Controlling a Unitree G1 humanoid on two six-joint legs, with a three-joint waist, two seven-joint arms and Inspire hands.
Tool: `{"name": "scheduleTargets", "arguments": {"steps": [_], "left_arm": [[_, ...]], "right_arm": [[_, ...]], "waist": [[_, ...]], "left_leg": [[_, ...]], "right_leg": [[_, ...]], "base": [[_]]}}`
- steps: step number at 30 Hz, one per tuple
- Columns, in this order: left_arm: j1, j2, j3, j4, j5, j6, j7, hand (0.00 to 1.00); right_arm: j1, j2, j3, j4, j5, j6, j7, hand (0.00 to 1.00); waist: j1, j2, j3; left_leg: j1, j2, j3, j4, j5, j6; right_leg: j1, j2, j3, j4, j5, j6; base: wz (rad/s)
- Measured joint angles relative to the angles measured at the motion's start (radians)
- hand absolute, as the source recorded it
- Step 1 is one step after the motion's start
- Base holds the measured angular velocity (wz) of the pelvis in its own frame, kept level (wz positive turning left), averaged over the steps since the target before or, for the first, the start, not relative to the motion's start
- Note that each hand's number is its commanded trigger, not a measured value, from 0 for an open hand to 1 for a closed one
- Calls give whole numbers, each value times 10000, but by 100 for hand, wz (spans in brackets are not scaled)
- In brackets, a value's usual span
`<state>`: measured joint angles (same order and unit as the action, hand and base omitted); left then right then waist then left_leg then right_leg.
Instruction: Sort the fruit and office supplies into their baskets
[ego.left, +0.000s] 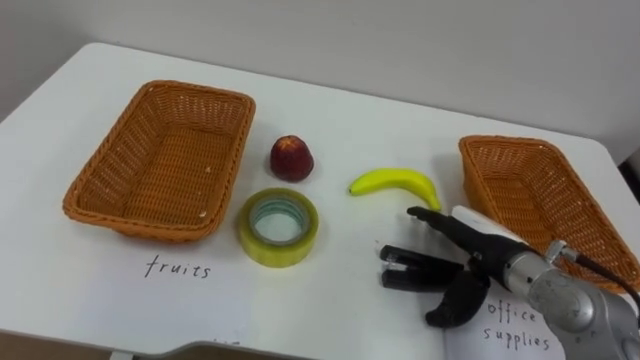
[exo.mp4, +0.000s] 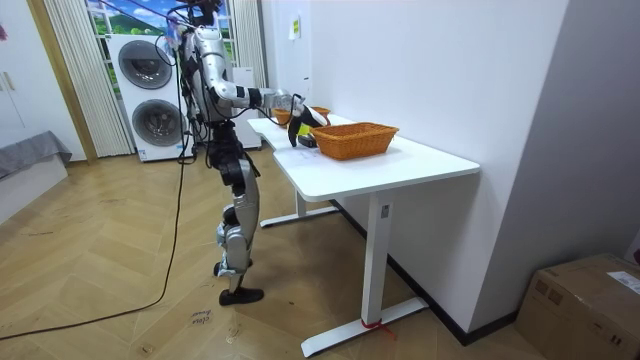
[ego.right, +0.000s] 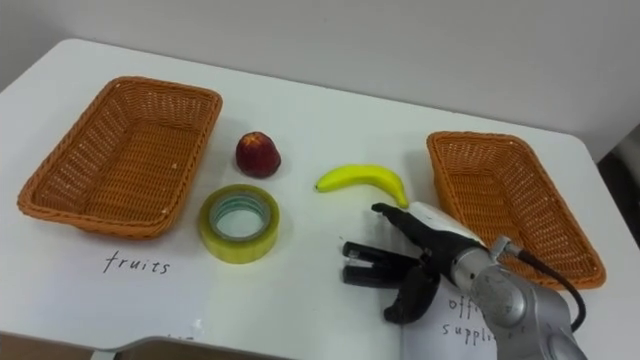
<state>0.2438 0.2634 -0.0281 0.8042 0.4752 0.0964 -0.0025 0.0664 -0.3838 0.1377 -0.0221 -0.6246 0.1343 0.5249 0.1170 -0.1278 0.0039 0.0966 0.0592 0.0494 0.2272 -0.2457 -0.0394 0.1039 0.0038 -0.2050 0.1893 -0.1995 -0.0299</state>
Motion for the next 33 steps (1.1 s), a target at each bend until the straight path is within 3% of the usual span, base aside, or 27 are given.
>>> {"name": "scheduleTargets", "arguments": {"steps": [5,13,18,27,33], "left_arm": [[-20,-2,-292,-6,1,56,-6,0],[-123,-1,-327,-6,2,60,-108,0],[-121,3,-340,9,472,163,-312,0],[-144,-50,-543,1,685,936,-295,0],[-154,-81,-541,-7,864,1230,-290,0]], "right_arm": [[-215,-5,215,19,-73,208,242,0],[-383,-47,601,57,-200,219,707,0],[-475,-31,795,19,-661,531,1129,0],[-649,-4,861,132,-1166,1212,1504,0],[-909,132,879,508,-1224,1359,1538,0]], "waist": [[34,-5,-5],[263,-53,-38],[364,-51,-37],[568,-43,-38],[601,-31,-45]], "left_leg": [[29,5,8,-4,1,0],[54,13,-4,-4,1,0],[178,11,-81,-78,-18,20],[-21,-36,-412,157,-23,28],[-61,-36,-394,305,-34,39]], "right_leg": [[18,10,3,-5,15,-1],[52,1,-58,23,30,1],[247,-11,-190,19,34,5],[325,-28,-385,11,42,2],[258,-42,-377,-22,40,0]], "base": [[0],[0],[4],[10],[0]]}}
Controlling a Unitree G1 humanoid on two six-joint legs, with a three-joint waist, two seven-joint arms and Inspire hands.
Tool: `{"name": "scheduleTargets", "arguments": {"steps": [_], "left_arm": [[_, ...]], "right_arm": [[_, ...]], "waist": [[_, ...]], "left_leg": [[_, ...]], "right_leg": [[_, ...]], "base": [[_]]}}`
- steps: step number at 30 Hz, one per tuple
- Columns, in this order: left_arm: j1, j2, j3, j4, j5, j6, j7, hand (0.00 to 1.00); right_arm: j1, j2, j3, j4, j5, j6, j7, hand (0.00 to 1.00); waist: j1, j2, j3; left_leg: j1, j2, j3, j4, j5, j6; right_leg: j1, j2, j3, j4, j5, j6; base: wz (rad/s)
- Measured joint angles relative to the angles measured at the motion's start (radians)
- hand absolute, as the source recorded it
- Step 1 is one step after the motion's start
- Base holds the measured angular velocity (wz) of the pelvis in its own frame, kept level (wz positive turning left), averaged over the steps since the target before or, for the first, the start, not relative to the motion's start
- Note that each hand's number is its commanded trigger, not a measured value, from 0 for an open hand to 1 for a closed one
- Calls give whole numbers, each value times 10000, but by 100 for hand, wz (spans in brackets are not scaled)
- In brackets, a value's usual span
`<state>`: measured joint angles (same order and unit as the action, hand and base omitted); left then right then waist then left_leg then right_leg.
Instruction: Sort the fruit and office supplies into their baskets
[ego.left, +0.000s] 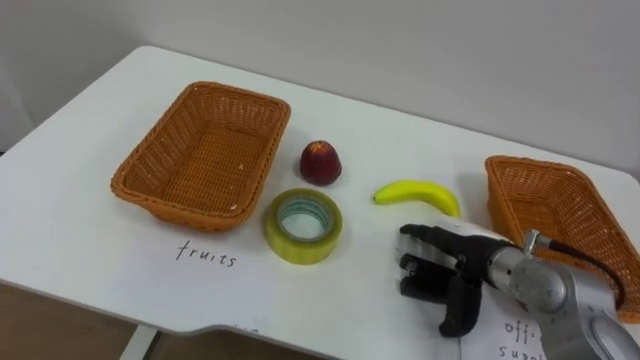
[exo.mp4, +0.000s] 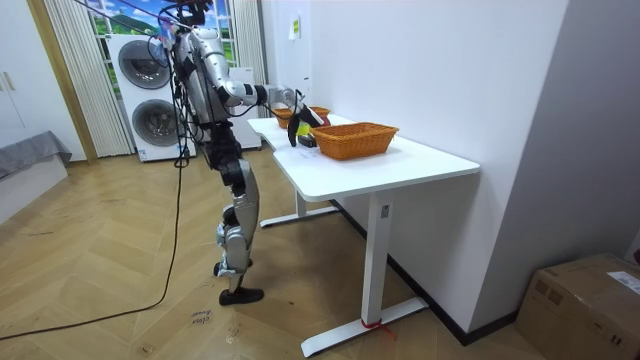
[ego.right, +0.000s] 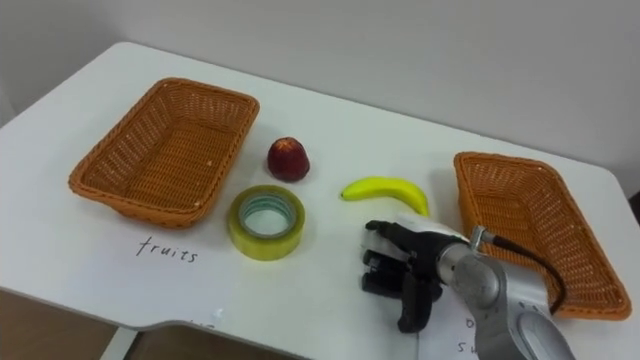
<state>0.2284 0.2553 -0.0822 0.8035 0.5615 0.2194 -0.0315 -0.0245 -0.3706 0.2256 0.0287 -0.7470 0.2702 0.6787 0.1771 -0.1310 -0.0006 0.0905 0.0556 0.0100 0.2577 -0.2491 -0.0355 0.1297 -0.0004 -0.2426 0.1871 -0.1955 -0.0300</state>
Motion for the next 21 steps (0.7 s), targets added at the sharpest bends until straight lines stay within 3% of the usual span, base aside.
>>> {"name": "scheduleTargets", "arguments": {"steps": [2,3,4,5,6,21], "left_arm": [[1,0,0,0,2,30,2,0],[1,-1,0,0,3,50,2,0],[0,-1,0,1,4,63,2,0],[-2,-2,0,4,5,97,4,0],[-5,-3,0,6,6,138,8,0],[-44,-10,2,29,6,172,287,0]], "right_arm": [[-33,45,0,19,-21,116,1,0],[-48,62,0,32,-41,146,2,18],[-49,67,0,35,-50,148,2,76],[-51,72,-1,35,-50,148,2,96],[-58,79,-1,35,-68,148,2,100],[-513,498,20,833,-482,242,-1660,100]], "waist": [[16,0,0],[15,0,0],[15,0,0],[10,-1,0],[-1,-1,0],[-9,20,-17]], "left_leg": [[0,-2,20,5,1,2],[-1,-4,21,6,2,3],[-2,-4,21,6,2,2],[-3,-4,25,6,2,3],[-5,-3,25,7,2,2],[18,-1,28,-28,1,2]], "right_leg": [[-11,0,32,5,0,0],[-14,1,43,7,0,0],[-14,2,43,7,0,0],[-14,3,38,8,0,0],[-14,4,36,7,0,0],[12,2,1,7,0,0]], "base": [[-2],[0],[0],[0],[0],[0]]}}
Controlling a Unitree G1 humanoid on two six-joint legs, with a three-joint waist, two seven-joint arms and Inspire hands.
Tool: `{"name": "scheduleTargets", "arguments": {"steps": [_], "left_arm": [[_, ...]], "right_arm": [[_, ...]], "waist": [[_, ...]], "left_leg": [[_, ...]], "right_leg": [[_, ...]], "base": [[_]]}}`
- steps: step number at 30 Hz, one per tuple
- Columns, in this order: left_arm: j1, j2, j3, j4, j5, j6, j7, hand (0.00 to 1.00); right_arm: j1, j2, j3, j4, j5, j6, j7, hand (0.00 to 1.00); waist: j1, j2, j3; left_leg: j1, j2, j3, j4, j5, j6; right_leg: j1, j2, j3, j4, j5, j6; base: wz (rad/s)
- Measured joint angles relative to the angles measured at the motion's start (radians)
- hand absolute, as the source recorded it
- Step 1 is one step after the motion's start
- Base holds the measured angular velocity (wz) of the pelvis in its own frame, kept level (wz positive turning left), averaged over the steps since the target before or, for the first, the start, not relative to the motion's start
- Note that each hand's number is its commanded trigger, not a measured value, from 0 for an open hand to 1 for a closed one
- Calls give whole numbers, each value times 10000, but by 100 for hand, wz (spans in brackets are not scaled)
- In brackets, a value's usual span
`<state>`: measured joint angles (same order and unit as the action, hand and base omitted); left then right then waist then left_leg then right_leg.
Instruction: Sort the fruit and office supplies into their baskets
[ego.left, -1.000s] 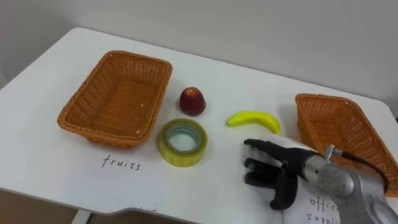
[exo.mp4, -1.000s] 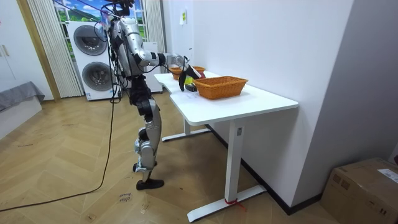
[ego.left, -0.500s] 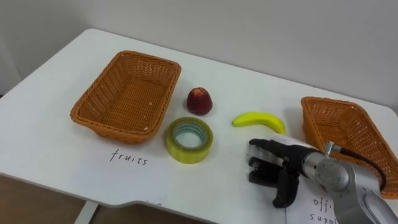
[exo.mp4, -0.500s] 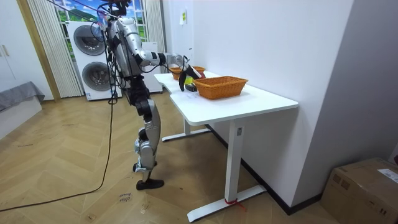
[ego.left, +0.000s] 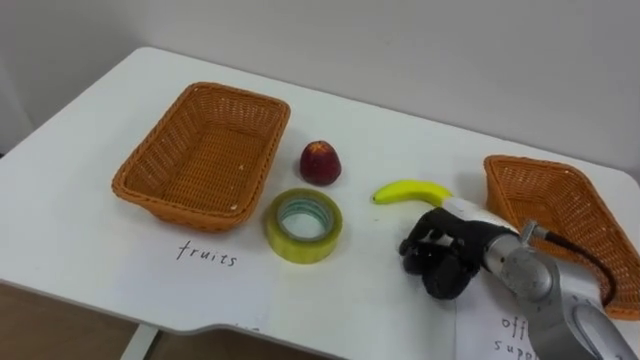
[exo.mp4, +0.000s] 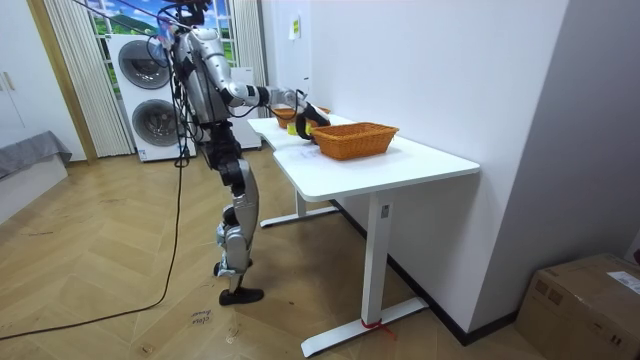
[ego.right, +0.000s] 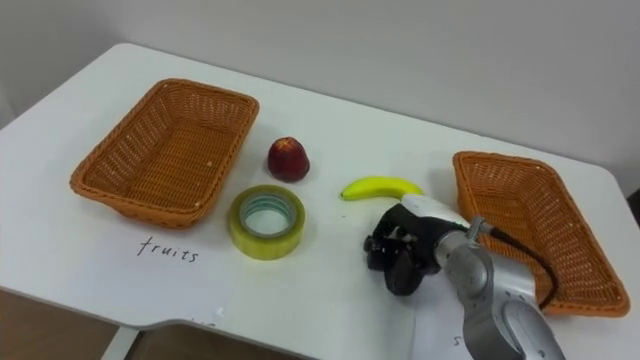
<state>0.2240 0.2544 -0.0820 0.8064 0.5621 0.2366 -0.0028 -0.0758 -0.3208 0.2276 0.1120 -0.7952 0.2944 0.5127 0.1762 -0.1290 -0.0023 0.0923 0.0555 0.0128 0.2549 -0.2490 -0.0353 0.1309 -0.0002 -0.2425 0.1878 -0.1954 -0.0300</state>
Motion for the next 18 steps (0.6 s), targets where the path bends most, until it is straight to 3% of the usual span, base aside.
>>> {"name": "scheduleTargets", "arguments": {"steps": [18], "left_arm": [[-193,-28,-3,-29,205,-15,3,0]], "right_arm": [[78,103,151,-66,-237,50,-299,100]], "waist": [[-53,7,-7]], "left_leg": [[-8,12,-12,-46,-1,-2]], "right_leg": [[-57,5,-15,99,8,-5]], "base": [[0]]}}
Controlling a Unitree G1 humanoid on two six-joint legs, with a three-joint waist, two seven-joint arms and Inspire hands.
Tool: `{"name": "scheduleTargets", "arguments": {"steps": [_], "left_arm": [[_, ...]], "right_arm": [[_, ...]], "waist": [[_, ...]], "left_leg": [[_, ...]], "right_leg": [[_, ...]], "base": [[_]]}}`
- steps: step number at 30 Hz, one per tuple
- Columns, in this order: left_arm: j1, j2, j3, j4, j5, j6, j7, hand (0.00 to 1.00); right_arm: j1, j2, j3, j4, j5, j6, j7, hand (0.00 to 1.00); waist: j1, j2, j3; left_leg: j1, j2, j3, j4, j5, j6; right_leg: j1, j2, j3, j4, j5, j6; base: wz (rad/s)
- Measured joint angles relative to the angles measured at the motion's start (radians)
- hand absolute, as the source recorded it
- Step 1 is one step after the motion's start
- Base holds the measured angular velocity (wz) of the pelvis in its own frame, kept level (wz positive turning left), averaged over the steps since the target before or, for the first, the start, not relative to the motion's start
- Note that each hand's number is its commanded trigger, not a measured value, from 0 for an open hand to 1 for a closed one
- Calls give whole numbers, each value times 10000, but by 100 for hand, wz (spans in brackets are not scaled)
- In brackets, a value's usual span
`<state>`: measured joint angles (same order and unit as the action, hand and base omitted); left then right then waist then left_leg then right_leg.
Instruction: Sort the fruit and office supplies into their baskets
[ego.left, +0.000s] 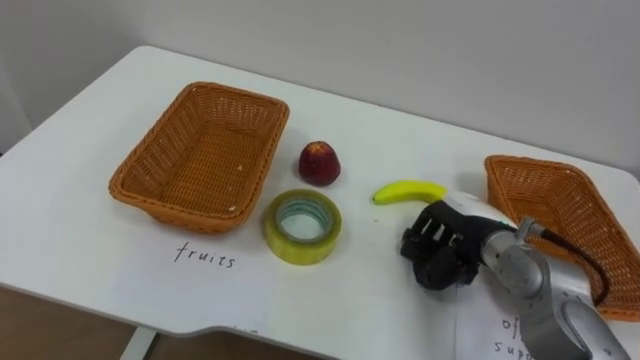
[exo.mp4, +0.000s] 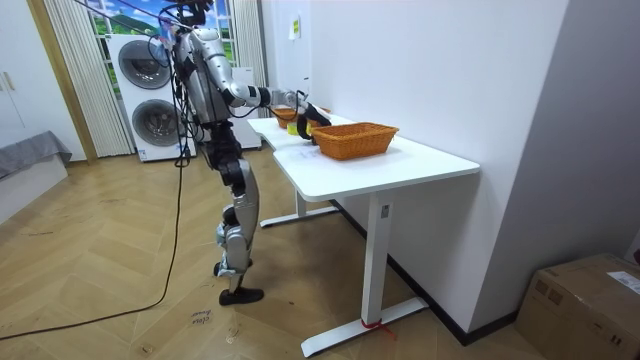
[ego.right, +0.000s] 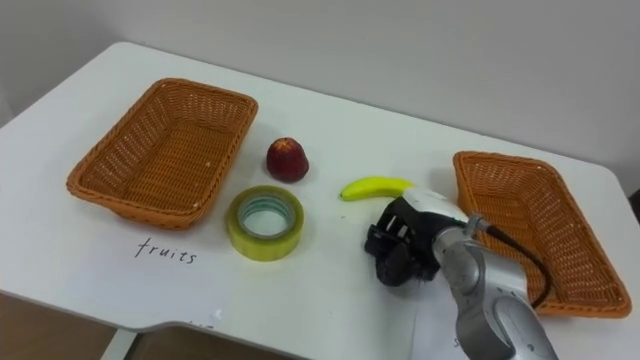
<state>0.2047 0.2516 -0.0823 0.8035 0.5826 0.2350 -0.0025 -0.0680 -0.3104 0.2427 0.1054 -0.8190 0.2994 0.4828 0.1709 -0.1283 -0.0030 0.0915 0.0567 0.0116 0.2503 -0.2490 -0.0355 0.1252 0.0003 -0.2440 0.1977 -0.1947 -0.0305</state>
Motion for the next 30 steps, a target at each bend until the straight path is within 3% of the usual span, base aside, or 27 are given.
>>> {"name": "scheduleTargets", "arguments": {"steps": [7,10,12,16,19,23,30], "left_arm": [[11,14,-9,-193,-1,-12,35,0],[15,38,8,-335,157,-203,42,0],[76,47,15,-334,182,-410,171,0],[98,58,14,-215,166,-593,245,0],[165,62,31,-163,166,-733,302,0],[293,41,213,-212,181,-1062,164,0],[694,-8,865,-192,184,-1355,239,0]], "right_arm": [[237,-46,-15,-279,649,38,-60,100],[444,-102,-69,-659,637,-67,-60,100],[782,-121,-319,-833,837,-380,-65,100],[916,-147,-477,-895,1090,-610,-67,100],[944,-149,-497,-1202,1084,-741,157,100],[1193,-186,-777,-1679,1119,-1208,471,100],[1510,-159,-1888,-3127,1955,-1802,728,100]], "waist": [[-52,7,-15],[-45,-13,-49],[-46,-31,-119],[-141,-26,-115],[-334,18,-79],[-480,150,101],[-895,178,122]], "left_leg": [[-23,-6,17,36,3,1],[-72,-5,16,31,5,0],[-37,-10,11,78,7,0],[79,-6,30,53,7,1],[87,-2,53,8,7,1],[56,-4,202,-94,2,10],[83,-24,331,-141,22,38]], "right_leg": [[15,-2,-9,-88,0,0],[-26,1,-16,-98,1,-1],[-16,-6,-20,-86,1,-2],[76,-3,-5,-81,2,0],[75,-3,37,-75,2,0],[-61,-20,268,48,0,2],[-133,-4,498,36,3,21]], "base": [[0],[0],[0],[0],[-2],[-13],[-7]]}}
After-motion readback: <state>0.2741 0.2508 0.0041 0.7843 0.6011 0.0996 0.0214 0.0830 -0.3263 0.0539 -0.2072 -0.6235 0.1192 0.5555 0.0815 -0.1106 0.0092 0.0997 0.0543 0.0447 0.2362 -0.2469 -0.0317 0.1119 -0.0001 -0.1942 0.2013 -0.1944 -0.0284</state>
